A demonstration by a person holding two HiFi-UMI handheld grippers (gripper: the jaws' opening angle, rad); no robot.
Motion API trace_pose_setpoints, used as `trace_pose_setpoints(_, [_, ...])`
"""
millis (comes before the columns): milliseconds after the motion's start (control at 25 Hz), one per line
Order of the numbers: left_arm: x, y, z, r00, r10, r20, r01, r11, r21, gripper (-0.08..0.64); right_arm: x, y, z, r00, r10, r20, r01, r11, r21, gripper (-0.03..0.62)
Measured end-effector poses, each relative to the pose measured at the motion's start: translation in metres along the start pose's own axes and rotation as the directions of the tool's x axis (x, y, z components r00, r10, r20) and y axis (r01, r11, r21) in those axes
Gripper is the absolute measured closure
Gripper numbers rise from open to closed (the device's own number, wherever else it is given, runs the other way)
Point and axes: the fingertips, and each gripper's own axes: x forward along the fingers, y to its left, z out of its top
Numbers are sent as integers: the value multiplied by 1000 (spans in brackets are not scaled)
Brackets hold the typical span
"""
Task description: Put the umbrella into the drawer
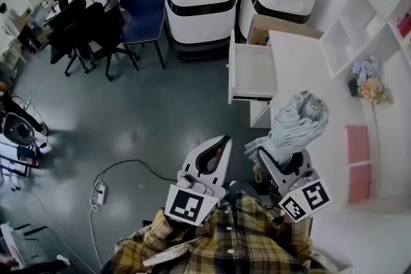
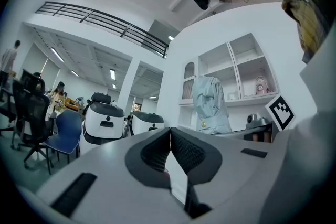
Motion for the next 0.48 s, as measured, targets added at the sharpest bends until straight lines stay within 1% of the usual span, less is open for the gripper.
trace_pose_setpoints(200, [-8,13,-1,1000,-6,-2,6,1000,-7,538,6,6,-6,1000,-22,-7,22,1000,11,314])
trace_pose_setpoints(360, [-5,21,-1,1000,-9,2,9,1000,-8,538,16,3,-3,1000,-15,10,14,999,33,314])
trace_pose_setpoints(480, [4,28,-5,1000,-15,-7,15,1000,-8,538,26,-4,-4,1000,-18,9,18,1000,17,314])
